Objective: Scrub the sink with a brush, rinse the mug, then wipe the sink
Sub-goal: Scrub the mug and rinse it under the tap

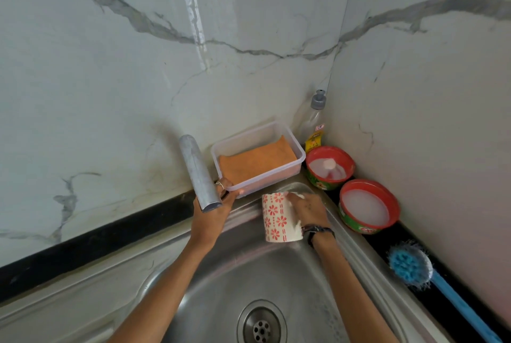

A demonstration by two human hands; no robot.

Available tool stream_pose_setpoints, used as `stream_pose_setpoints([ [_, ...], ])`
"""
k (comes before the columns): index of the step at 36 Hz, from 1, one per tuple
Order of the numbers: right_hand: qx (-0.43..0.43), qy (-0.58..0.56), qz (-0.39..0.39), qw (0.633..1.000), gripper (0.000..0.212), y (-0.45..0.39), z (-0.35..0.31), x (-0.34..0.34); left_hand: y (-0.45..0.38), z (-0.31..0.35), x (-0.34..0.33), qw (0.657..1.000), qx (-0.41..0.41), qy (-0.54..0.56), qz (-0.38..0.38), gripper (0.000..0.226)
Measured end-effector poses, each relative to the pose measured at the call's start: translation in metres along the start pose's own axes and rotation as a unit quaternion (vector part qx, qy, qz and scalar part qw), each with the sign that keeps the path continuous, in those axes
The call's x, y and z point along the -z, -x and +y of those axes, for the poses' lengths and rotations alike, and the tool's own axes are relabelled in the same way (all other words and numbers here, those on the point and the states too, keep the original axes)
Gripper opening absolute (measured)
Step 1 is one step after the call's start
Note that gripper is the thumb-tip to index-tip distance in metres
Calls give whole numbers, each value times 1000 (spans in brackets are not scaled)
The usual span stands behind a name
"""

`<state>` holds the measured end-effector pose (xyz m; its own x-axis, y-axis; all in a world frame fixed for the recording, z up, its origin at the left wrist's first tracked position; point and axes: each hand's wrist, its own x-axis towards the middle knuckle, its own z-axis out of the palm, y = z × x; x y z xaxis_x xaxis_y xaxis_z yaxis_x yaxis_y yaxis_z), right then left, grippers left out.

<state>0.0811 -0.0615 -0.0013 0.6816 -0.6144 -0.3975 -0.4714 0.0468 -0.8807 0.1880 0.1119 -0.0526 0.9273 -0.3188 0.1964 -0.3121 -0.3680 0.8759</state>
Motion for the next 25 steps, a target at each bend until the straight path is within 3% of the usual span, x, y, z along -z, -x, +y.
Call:
stream_pose_setpoints([
  [3,-5,-27,28,999,21,2,6,11,3,2,-3,999,34,-12,-1,50],
  [7,11,8,61,998,24,18,22,22,9,18,-9,992,-60,-107,17,17],
  [13,50,9,109,993,18,49,47,24,13,23,-16,986,-91,-140,11,24],
  [25,-8,-18,100,995,20,71,69,36,27,21,-33,984,-71,-163,22,36],
])
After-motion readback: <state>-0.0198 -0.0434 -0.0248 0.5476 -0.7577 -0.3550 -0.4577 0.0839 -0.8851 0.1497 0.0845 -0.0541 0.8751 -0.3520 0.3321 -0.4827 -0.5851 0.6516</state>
